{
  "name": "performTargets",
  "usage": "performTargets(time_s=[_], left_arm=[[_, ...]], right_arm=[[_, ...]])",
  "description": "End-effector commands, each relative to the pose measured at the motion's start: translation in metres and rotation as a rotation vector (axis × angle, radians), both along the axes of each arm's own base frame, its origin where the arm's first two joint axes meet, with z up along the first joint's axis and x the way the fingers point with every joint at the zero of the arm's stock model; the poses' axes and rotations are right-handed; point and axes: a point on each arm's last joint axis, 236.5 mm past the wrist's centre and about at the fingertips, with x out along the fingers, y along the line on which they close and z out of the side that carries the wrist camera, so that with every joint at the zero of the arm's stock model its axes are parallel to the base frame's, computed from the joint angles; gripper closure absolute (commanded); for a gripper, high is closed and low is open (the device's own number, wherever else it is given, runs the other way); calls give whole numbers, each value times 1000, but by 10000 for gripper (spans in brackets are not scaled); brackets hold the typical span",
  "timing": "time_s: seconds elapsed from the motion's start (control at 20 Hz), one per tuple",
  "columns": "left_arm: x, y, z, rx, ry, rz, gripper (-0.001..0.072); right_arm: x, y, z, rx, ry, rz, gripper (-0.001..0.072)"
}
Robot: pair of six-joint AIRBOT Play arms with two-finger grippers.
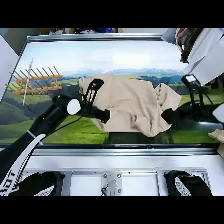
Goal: Fold the clothes and pants, and hang the long-sleeved shirts on hangers.
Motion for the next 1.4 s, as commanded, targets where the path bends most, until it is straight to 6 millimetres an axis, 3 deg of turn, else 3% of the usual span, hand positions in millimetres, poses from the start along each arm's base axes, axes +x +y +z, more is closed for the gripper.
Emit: performTargets(time_s=[0.0,0.15,0.35,0.5,0.6,0.65,0.7,0.75,1.0,1.2,1.35], left_arm=[[-18,11,5,-16,13,55,24],[5,19,37,-68,-44,128,25],[25,13,29,-78,-24,183,24],[43,-7,10,-60,3,167,25],[57,-18,3,-47,18,157,25],[64,-23,4,-45,22,154,25],[72,-24,7,-46,21,157,25],[80,-24,12,-50,15,165,25],[99,2,35,-62,-4,222,25],[91,33,36,-70,-20,282,25],[78,52,33,-78,-37,317,25]], right_arm=[[-19,-2,0,-10,-26,-19,60],[-11,0,31,45,-65,-103,60],[-13,29,25,115,5,-131,62],[-8,39,9,112,65,-207,62],[1,31,-5,131,119,-369,63],[2,30,-15,136,162,-418,123],[2,36,-26,135,208,-427,255],[1,47,-36,136,250,-415,263],[-12,103,-87,70,377,-447,265],[-9,131,-121,41,368,-574,265],[-13,137,-141,38,412,-661,267]])
